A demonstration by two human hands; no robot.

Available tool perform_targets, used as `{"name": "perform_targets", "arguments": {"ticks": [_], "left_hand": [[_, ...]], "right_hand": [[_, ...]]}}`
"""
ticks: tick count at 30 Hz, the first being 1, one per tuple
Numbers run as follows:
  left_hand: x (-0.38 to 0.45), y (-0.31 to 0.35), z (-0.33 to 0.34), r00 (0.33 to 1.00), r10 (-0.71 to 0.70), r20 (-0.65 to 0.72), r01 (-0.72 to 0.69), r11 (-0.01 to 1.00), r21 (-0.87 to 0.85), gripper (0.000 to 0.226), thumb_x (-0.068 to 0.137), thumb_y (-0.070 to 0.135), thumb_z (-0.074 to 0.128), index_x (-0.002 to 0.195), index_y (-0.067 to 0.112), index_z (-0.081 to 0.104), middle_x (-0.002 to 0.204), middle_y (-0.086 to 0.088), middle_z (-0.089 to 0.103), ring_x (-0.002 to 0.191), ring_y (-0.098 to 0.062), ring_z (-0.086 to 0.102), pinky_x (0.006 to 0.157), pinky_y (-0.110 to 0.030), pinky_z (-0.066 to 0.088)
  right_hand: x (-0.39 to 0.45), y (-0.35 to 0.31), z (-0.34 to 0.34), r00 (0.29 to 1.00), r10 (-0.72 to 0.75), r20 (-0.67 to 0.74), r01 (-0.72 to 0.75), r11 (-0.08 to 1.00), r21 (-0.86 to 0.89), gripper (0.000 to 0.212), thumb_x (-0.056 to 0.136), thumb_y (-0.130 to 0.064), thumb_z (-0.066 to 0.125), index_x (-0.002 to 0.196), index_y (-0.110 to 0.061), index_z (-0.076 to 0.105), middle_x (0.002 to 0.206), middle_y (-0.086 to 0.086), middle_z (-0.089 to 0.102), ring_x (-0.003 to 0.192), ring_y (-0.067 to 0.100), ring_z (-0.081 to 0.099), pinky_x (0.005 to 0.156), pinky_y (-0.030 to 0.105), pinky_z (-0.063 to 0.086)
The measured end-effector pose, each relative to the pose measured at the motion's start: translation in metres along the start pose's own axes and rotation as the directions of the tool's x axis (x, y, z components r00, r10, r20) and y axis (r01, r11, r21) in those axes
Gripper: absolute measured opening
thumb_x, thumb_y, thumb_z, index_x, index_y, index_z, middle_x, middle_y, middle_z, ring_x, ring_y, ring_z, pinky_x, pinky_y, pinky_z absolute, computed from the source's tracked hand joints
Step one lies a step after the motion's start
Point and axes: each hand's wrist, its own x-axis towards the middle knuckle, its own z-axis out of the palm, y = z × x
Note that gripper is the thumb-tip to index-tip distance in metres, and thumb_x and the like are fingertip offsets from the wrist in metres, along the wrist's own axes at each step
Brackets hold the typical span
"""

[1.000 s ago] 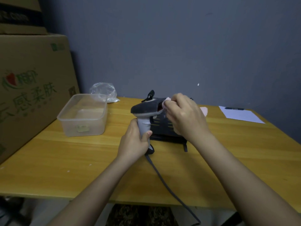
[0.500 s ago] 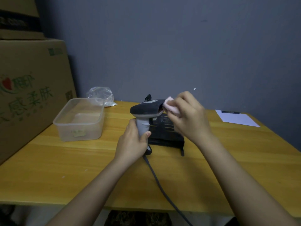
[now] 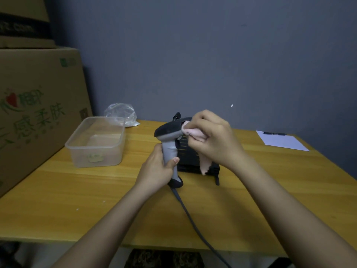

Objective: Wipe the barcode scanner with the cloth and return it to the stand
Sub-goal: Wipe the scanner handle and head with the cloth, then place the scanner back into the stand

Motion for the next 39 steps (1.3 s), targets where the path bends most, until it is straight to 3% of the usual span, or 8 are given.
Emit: {"name": "perform_targets", "arguments": {"ticks": [5, 9, 16, 20, 27, 31, 35, 39], "left_hand": [[0.001, 0.004, -0.003, 1.000, 0.016, 0.006, -0.016, 0.999, -0.044, 0.031, 0.089, 0.034, 0.055, 0.115, 0.023, 0.043, 0.111, 0.004, 0.058, 0.097, -0.022, 0.061, 0.082, -0.043, 0.051], [0.002, -0.001, -0.001, 0.998, -0.002, 0.057, 0.003, 1.000, -0.017, 0.038, 0.090, 0.033, 0.055, 0.123, 0.020, 0.041, 0.106, 0.008, 0.052, 0.095, -0.015, 0.054, 0.079, -0.037, 0.048], [0.001, -0.006, 0.003, 0.998, -0.024, 0.066, 0.034, 0.988, -0.153, 0.039, 0.088, 0.032, 0.058, 0.121, 0.020, 0.043, 0.115, 0.000, 0.057, 0.104, -0.022, 0.060, 0.089, -0.050, 0.051], [0.008, -0.003, 0.001, 0.998, -0.039, 0.055, 0.051, 0.970, -0.239, 0.037, 0.088, 0.028, 0.058, 0.120, 0.019, 0.043, 0.101, 0.011, 0.055, 0.101, -0.020, 0.060, 0.090, -0.049, 0.051], [0.024, 0.002, 0.006, 0.984, -0.136, 0.116, 0.174, 0.877, -0.447, 0.039, 0.081, 0.027, 0.069, 0.110, 0.015, 0.046, 0.108, -0.006, 0.060, 0.101, -0.025, 0.063, 0.086, -0.051, 0.055], [0.034, 0.015, 0.014, 0.979, -0.165, 0.122, 0.204, 0.840, -0.503, 0.036, 0.077, 0.024, 0.075, 0.096, 0.015, 0.046, 0.101, -0.012, 0.064, 0.089, -0.024, 0.067, 0.066, -0.040, 0.059], [0.048, 0.026, 0.028, 0.988, -0.140, 0.059, 0.152, 0.899, -0.410, 0.083, 0.049, 0.051, 0.081, 0.109, 0.003, 0.049, 0.099, -0.014, 0.067, 0.088, -0.029, 0.069, 0.070, -0.051, 0.059], [0.055, 0.044, 0.043, 0.997, -0.081, -0.012, 0.076, 0.971, -0.225, 0.077, 0.058, 0.051, 0.078, 0.112, 0.007, 0.044, 0.094, -0.004, 0.065, 0.086, -0.026, 0.067, 0.071, -0.045, 0.057]], "right_hand": [[0.000, 0.001, 0.003, 0.978, 0.093, -0.186, -0.115, 0.987, -0.113, 0.007, 0.075, -0.005, 0.068, 0.081, -0.006, 0.065, 0.083, 0.009, 0.062, 0.073, 0.022, 0.059, 0.059, 0.031, 0.046], [-0.004, -0.002, 0.007, 0.992, 0.092, -0.091, -0.095, 0.995, -0.023, 0.005, 0.074, -0.009, 0.068, 0.079, -0.009, 0.065, 0.082, 0.005, 0.063, 0.073, 0.018, 0.057, 0.059, 0.028, 0.043], [-0.006, 0.003, 0.011, 0.978, 0.190, -0.083, -0.195, 0.979, -0.062, 0.008, 0.079, -0.013, 0.066, 0.085, -0.008, 0.065, 0.089, 0.009, 0.063, 0.078, 0.022, 0.059, 0.063, 0.033, 0.045], [-0.014, 0.031, 0.007, 0.915, 0.404, 0.017, -0.384, 0.880, -0.280, 0.016, 0.083, -0.021, 0.061, 0.089, -0.007, 0.065, 0.091, 0.011, 0.059, 0.083, 0.029, 0.056, 0.064, 0.032, 0.039], [-0.058, 0.018, 0.004, 0.905, 0.424, 0.016, -0.420, 0.891, 0.173, 0.020, 0.083, -0.001, 0.057, 0.090, -0.018, 0.064, 0.106, -0.002, 0.052, 0.096, 0.001, 0.051, 0.079, 0.007, 0.039], [-0.070, 0.014, 0.017, 0.912, 0.407, 0.051, -0.402, 0.912, -0.075, 0.026, 0.085, -0.006, 0.049, 0.091, -0.018, 0.072, 0.102, 0.000, 0.064, 0.099, 0.021, 0.057, 0.078, 0.034, 0.047], [-0.067, 0.008, 0.031, 0.855, 0.497, 0.151, -0.455, 0.857, -0.243, 0.030, 0.088, -0.037, 0.055, 0.096, -0.011, 0.067, 0.094, 0.013, 0.061, 0.093, 0.031, 0.055, 0.066, 0.034, 0.038], [-0.063, 0.011, 0.039, 0.823, 0.546, 0.155, -0.415, 0.766, -0.491, 0.056, 0.079, -0.058, 0.060, 0.105, -0.008, 0.060, 0.103, 0.012, 0.057, 0.101, 0.030, 0.050, 0.072, 0.035, 0.036]]}}
